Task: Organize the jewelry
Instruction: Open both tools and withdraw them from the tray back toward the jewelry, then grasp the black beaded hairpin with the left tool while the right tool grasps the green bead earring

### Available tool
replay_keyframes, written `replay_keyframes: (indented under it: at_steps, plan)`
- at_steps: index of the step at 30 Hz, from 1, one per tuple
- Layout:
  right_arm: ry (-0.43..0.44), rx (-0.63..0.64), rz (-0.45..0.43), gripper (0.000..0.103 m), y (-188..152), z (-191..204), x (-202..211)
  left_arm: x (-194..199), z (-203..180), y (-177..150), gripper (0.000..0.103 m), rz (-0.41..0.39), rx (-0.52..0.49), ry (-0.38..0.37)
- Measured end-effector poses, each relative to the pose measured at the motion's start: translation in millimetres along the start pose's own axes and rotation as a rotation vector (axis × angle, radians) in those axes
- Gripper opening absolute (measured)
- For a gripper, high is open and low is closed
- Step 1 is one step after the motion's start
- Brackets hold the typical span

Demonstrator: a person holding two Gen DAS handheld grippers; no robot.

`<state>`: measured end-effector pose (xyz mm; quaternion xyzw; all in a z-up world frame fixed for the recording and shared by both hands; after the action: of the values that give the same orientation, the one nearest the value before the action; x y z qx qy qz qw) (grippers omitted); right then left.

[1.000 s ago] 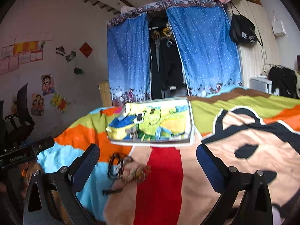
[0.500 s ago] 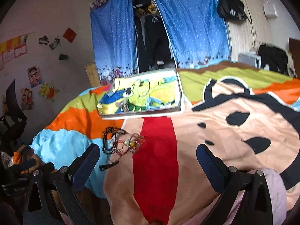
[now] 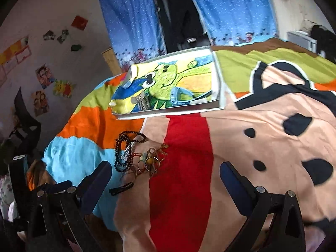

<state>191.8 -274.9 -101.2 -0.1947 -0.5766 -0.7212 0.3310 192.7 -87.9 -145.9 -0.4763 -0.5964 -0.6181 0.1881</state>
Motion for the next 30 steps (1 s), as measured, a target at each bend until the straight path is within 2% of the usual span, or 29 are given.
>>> replay_keyframes:
  at_steps: [2,4,6,7,8,11,14,18,22,24,30]
  plan:
    - [0.032,-0.002,0.034,0.103,1,-1,-13,-12,-1,1,0.082,0.027,-0.017,-0.017]
    - [0.065,-0.011,0.059,0.094,1,-3,-25,-22,-2,0,0.070,0.051,-0.026,-0.031]
    - [0.088,-0.028,0.089,0.078,-1,-5,-38,-29,-3,-1,0.061,0.071,-0.024,-0.055]
    - [0.103,-0.040,0.108,0.075,-3,-5,-45,-33,-5,-2,0.056,0.083,-0.023,-0.071]
    - [0.116,-0.046,0.123,0.069,-4,-5,-52,-36,-6,-3,0.054,0.090,-0.026,-0.081]
    - [0.125,-0.030,0.154,0.065,-6,-3,-66,-43,-10,-3,0.050,0.098,-0.047,-0.086]
    - [0.129,-0.009,0.182,0.056,-8,1,-77,-51,-12,-2,0.046,0.105,-0.057,-0.090]
    - [0.107,0.017,0.205,0.044,-13,4,-87,-57,-10,-3,0.035,0.115,-0.051,-0.092]
    - [0.104,0.017,0.216,0.032,-15,2,-92,-60,-10,-3,0.019,0.129,-0.041,-0.107]
    - [0.103,0.019,0.219,0.019,-16,2,-93,-61,-12,-5,0.015,0.139,-0.048,-0.110]
    - [0.110,0.027,0.207,0.006,-14,4,-91,-64,-21,-12,0.013,0.148,-0.138,-0.058]
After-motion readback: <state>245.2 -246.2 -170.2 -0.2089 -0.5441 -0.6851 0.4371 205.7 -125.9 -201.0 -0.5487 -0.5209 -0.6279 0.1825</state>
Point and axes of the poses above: each gripper's, at about its wrist camera, not at the fingertips, and x roughly against the way its jaws point, z to its left, y to its top, the point moved 8 cm from there along -x, roughly the way its jaws point, and after that the axes turned 4 degrees about x, right-handed, at the moved point
